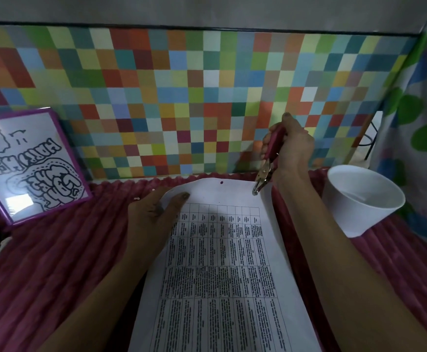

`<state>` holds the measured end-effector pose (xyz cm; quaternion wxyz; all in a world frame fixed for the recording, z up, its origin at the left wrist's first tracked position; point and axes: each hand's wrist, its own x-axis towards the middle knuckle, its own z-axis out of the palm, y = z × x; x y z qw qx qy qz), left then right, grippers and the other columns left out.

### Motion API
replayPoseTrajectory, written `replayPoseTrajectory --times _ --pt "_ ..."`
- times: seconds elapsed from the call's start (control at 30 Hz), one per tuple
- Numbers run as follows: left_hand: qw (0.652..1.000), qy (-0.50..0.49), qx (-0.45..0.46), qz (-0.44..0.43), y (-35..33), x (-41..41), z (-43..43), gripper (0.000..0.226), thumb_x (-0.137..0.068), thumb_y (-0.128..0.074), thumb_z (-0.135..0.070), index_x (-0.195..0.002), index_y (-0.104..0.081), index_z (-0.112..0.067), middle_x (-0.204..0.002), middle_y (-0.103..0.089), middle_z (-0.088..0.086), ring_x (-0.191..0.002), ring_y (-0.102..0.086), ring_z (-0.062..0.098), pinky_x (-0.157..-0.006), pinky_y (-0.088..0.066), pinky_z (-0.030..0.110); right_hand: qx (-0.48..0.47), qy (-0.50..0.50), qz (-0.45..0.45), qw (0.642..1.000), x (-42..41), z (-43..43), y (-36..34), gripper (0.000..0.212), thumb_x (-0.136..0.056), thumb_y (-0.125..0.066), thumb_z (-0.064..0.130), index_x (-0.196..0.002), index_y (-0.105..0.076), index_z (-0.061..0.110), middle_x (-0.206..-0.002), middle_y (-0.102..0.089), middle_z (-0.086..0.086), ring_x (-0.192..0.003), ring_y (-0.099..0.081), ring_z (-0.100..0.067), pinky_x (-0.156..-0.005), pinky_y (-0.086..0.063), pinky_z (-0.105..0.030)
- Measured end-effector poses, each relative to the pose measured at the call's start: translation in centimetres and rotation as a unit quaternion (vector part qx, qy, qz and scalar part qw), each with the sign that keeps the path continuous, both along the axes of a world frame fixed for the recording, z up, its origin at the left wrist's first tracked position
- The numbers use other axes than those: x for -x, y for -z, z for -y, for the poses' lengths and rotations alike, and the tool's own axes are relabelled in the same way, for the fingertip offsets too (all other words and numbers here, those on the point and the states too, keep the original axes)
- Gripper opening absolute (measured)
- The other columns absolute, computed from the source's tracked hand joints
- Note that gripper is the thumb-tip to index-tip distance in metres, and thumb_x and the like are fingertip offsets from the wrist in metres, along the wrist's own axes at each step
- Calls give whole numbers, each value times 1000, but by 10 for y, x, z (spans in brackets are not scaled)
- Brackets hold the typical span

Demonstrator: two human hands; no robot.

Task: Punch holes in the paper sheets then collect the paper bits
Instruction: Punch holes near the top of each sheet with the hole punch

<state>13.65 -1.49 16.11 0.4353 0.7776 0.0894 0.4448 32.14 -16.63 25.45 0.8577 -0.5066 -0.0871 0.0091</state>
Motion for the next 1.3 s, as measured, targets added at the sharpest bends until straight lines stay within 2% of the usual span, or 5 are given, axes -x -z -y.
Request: replayPoseTrajectory --times 0.37,0.57,0.8,1.03,1.3 --pt "1000 -10 -7 -10 1 0 -2 25 -87 -65 -37 -87 -71 -12 -61 -64 22 -54 -59 39 -47 -48 45 -27 40 -12 999 0 -1 4 37 -91 -55 29 -61 -54 8 -51 -48 -13 -38 -42 -22 -41 -35 -27" --pt "999 -32 1 -17 -1 -1 -2 8 -87 -68 -25 -81 -71 -21 -56 -59 22 -47 -54 34 -45 -45 44 -7 -92 -31 995 -8 2 1 3 -81 -58 5 -79 -59 3 -63 -55 -15 -49 -49 -23 -50 -42 -31" --pt "999 -21 25 -20 4 -3 -8 24 -87 -67 -36 -85 -71 -12 -62 -64 24 -56 -60 42 -51 -51 50 174 -50 12 983 -5 3 -2 28 -86 -69 16 -112 -68 6 -52 -65 7 -40 -45 -18 -39 -38 -25" --pt "999 -29 25 -35 8 -4 -13 33 -87 -64 -44 -84 -69 -12 -61 -62 24 -56 -60 41 -49 -50 52 133 -14 24 991 -4 7 -7 20 -82 -73 11 -101 -72 5 -64 -71 2 -54 -63 -10 -58 -54 -23" --pt "997 -49 -9 -54 1 -2 -2 34 -89 -66 -23 -59 -52 -24 -43 -43 3 -38 -35 10 -39 -32 21 114 -43 -40 992 -8 25 -14 15 -82 -69 6 -68 -64 4 -41 -51 2 -30 -39 -8 -35 -35 -19"
